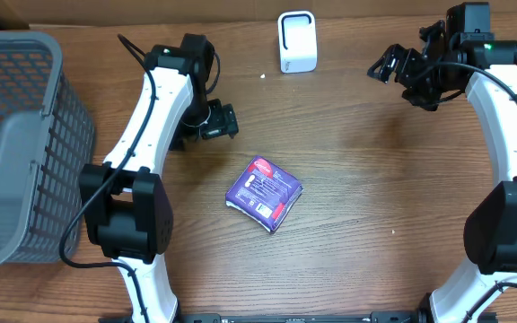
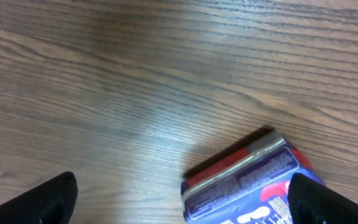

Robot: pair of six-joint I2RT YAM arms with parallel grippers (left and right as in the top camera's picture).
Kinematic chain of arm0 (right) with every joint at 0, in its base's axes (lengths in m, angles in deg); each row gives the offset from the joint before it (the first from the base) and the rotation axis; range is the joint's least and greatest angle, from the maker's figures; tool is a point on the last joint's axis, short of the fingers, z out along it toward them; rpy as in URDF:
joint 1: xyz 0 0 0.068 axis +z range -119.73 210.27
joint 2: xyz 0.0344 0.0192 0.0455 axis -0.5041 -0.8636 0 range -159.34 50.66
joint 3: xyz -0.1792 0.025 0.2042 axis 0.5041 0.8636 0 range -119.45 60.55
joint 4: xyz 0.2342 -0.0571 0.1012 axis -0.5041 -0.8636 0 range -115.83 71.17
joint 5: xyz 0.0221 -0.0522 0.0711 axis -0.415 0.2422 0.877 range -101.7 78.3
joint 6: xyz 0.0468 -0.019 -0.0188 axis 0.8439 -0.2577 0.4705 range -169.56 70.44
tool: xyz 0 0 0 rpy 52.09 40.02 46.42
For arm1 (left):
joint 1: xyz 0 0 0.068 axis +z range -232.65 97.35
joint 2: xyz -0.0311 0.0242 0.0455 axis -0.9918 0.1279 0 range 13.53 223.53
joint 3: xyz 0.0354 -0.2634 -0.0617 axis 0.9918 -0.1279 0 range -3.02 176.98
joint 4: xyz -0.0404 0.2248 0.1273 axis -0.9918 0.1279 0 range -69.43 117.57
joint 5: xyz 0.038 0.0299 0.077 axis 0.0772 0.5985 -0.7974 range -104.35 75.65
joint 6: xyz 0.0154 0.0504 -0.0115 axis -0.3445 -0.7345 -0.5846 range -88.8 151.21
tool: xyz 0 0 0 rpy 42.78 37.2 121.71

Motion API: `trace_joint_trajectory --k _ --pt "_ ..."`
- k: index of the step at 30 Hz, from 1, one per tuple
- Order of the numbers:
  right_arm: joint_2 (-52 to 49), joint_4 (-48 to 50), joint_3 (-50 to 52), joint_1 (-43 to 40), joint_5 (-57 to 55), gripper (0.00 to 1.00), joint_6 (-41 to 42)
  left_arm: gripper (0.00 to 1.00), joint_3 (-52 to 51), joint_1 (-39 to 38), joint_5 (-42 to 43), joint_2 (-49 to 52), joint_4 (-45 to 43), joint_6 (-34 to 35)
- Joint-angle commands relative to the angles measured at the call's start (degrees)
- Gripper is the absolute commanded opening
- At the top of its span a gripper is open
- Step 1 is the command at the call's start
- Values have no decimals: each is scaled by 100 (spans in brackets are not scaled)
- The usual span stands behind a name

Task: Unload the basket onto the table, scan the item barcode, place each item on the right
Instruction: 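Move the right gripper down to the package's right side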

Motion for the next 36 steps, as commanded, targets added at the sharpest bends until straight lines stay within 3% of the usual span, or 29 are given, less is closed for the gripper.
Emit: trace_joint_trajectory --k 1,8,16,21,29,33,36 --pt "61 -273 -26 162 911 100 24 100 -79 26 -291 15 -118 339" --pt "-15 -295 748 1215 151 100 -496 100 -79 190 -201 15 -339 494" --pt "-256 1268 1679 2446 175 99 -337 100 -79 192 -249 15 -334 474" --pt "-437 1687 1840 2752 181 95 -184 100 -79 192 -251 15 -328 470" --pt "-831 1672 1847 2903 592 84 -166 100 -79 192 -251 15 -426 470" --pt "-883 1644 1849 2900 682 66 -164 100 -79 192 -249 15 -433 424" --pt "-894 1523 1856 2916 702 64 -138 100 -79 192 -302 17 -431 420"
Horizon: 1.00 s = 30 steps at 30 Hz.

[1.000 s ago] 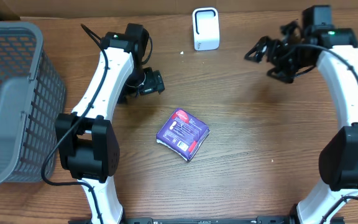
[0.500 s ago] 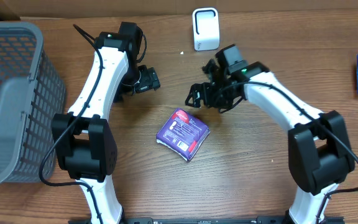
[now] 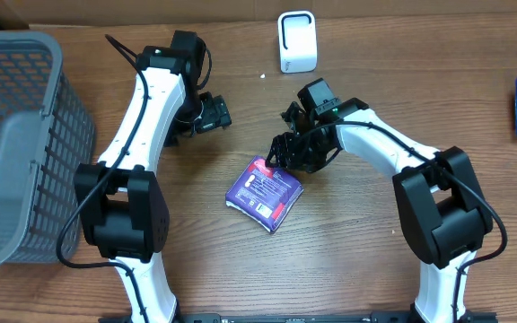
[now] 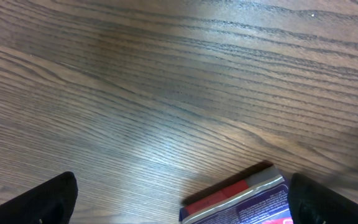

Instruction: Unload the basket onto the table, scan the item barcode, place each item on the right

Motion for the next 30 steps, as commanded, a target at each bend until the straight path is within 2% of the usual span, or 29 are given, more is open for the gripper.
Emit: trace_joint_trajectory --k 1,11,15,21,30 --pt "-39 -50 72 55 131 65 74 100 -39 -2 -164 17 -4 70" --pt "-48 11 380 63 426 63 319 100 -39 -7 -162 17 -11 61" --pt "-48 243 608 63 334 44 632 100 -39 -7 -160 17 -9 61" --pt "-48 358 638 28 59 23 901 100 -39 -7 -162 17 -7 61" --pt "-48 444 326 -621 55 20 997 100 -39 -7 -162 17 -7 61"
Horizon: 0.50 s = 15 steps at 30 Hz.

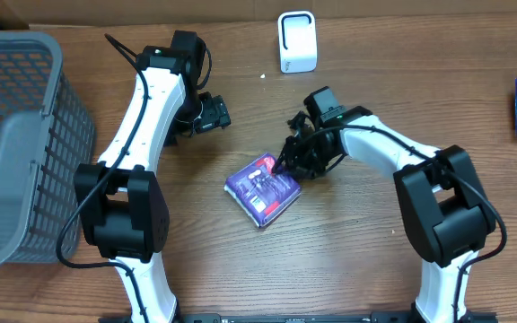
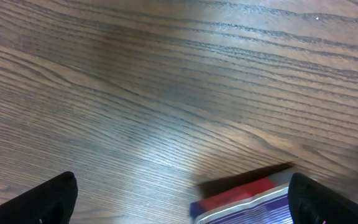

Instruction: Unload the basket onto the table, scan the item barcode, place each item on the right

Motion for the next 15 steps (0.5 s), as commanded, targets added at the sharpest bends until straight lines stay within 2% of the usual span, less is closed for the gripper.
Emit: trace_joint_trajectory --k 1,5,10,11,13,15 --pt "-50 44 -210 -584 -525 20 205 100 -39 -7 -79 17 -4 61" --pt "-50 195 -389 -1150 -520 20 393 100 -39 -7 -74 17 -4 61" --pt "-50 249 -433 -1561 -461 27 522 100 -42 -13 81 17 20 59" --pt "-50 236 -433 -1580 -426 29 520 100 -42 -13 173 17 20 57" --pt "-50 225 -433 -1582 -304 43 520 100 -42 -13 380 17 9 59" --pt "-50 188 -433 -1523 -120 50 522 100 -42 -35 610 17 -22 52"
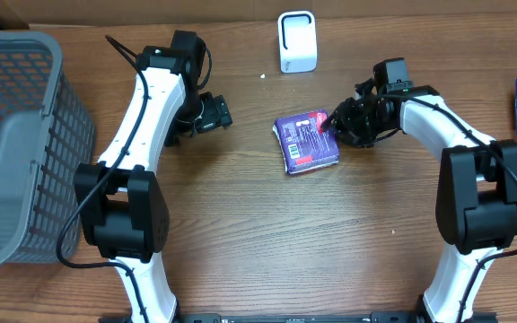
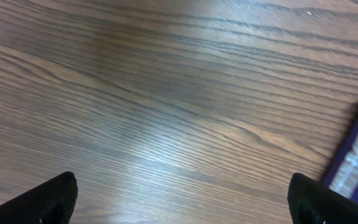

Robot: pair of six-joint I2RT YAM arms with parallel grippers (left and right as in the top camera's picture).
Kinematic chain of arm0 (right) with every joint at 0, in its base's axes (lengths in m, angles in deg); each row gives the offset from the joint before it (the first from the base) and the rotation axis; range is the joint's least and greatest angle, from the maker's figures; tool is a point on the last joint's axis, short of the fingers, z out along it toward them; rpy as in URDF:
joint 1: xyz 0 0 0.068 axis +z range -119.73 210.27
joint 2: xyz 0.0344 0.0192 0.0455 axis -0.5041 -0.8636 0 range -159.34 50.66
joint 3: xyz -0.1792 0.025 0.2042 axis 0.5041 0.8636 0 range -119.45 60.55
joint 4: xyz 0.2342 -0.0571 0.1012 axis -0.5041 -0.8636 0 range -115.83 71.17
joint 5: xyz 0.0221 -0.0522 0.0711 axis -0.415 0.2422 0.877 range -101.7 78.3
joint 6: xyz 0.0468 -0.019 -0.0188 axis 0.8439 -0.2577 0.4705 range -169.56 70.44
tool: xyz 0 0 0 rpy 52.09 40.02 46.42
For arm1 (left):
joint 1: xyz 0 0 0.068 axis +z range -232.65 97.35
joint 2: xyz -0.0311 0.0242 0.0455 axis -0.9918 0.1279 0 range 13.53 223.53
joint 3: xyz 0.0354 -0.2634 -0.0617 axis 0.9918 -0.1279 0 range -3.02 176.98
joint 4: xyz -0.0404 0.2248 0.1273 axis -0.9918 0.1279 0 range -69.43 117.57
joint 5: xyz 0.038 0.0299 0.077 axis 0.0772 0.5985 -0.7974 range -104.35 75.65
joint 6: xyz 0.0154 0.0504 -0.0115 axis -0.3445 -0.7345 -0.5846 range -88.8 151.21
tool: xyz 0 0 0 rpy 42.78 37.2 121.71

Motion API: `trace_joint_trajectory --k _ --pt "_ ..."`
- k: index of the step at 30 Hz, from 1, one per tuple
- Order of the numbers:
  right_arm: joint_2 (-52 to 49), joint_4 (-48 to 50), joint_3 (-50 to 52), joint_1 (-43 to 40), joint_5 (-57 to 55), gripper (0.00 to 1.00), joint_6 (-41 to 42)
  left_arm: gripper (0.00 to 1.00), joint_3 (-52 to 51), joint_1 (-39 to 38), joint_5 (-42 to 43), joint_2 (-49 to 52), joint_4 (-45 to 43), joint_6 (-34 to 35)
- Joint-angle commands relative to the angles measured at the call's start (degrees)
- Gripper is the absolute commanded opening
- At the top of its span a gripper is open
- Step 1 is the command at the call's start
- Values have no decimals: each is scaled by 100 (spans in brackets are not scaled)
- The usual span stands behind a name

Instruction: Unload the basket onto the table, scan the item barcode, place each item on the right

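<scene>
A purple packet (image 1: 306, 142) with white print is in the middle of the table, a short way below the white scanner (image 1: 297, 41) at the far edge. My right gripper (image 1: 335, 127) is shut on the packet's right end. One corner of the packet shows at the right edge of the left wrist view. My left gripper (image 1: 215, 115) hangs open over bare wood to the left of the packet, its two black fingertips (image 2: 48, 198) far apart with nothing between them.
A grey mesh basket (image 1: 16, 144) fills the left side of the table. A small printed packet and a white item lie at the right edge. Cardboard runs along the far edge behind the scanner.
My right gripper has carried the purple packet up and to the right, from the table's middle to a spot below the scanner. The left arm has not moved.
The packet lay flat mid-table with my right gripper far off at the back right. Then the right gripper was at the packet's upper edge. Then it was on the packet, which had turned a little. Now the packet sits nearer the scanner in its grip.
</scene>
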Motion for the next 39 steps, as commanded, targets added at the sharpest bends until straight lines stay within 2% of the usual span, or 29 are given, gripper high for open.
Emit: trace_joint_trajectory --k 1,7,15,18,20,29,39 --pt "-48 -68 -122 197 321 53 63 100 -42 -48 511 17 -37 28" --pt "-46 -275 -127 599 424 56 35 100 -42 -267 883 17 -122 -179" --pt "155 -994 -529 752 262 64 -289 100 -42 -590 426 17 -240 -179" --pt "332 -1436 -787 610 -289 78 -374 100 -42 -608 417 17 -243 -177" --pt "422 -1556 -876 492 -546 99 -509 100 -42 -608 415 17 -243 -177" --pt "463 -1543 -881 15 -1010 100 -505 100 -42 -608 415 17 -243 -177" --pt "463 -1646 -881 -20 -1320 100 -507 100 -42 -605 417 17 -243 -177"
